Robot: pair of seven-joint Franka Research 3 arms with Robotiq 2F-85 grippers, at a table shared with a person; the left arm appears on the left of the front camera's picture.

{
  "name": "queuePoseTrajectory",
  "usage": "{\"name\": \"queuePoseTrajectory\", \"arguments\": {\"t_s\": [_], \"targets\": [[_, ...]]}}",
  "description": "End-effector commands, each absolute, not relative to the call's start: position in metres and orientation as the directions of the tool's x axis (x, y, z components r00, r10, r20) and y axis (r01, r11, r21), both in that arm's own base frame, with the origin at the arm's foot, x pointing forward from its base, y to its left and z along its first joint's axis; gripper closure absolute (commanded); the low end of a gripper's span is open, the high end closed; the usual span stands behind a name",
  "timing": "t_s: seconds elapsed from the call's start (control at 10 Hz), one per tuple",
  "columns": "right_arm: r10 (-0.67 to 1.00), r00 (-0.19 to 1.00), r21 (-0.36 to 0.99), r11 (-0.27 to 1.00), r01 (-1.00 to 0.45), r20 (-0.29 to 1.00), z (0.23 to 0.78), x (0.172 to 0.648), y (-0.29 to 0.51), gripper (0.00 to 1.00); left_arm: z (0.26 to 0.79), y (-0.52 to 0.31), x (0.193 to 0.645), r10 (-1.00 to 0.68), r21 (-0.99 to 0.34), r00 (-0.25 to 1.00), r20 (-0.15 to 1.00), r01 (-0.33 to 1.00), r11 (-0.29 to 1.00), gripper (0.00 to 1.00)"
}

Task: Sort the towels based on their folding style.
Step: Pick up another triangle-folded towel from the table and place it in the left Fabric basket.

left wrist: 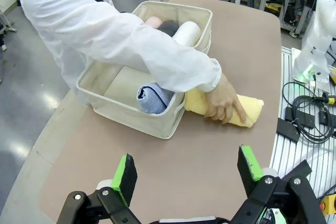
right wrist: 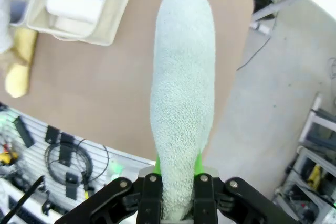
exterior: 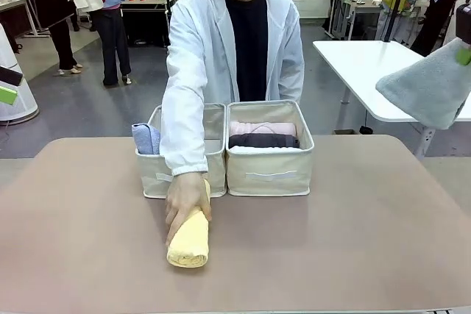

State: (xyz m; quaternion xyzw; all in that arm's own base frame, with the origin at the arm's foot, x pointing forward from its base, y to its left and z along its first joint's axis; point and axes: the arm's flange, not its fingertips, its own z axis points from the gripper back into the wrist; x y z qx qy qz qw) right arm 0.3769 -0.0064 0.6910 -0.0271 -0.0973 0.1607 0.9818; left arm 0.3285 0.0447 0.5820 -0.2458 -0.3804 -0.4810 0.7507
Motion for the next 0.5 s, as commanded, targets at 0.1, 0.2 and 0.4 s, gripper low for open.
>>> {"name": "queuePoseTrajectory", "arguments": {"t_s": [0.1,0.2,0.4], "targets": [[0.317,0.930,-0.088,0.948,-0.305,0.187,0.693,0.383,-0.003,1.00,0.583,0.046,0.329,-0.532,-0.007,0.246,0.810,0.911,0.411,0.00],[0.321,0.930,-0.084,0.947,-0.310,0.180,0.690,0.378,-0.006,0.79,0.583,0.046,0.329,-0.532,-0.007,0.246,0.810,0.911,0.411,0.00],[0.499,0.840,-0.092,0.866,-0.492,0.213,0.703,0.398,0.036,0.79,0.583,0.046,0.329,-0.532,-0.007,0.246,0.810,0.911,0.411,0.00]]}}
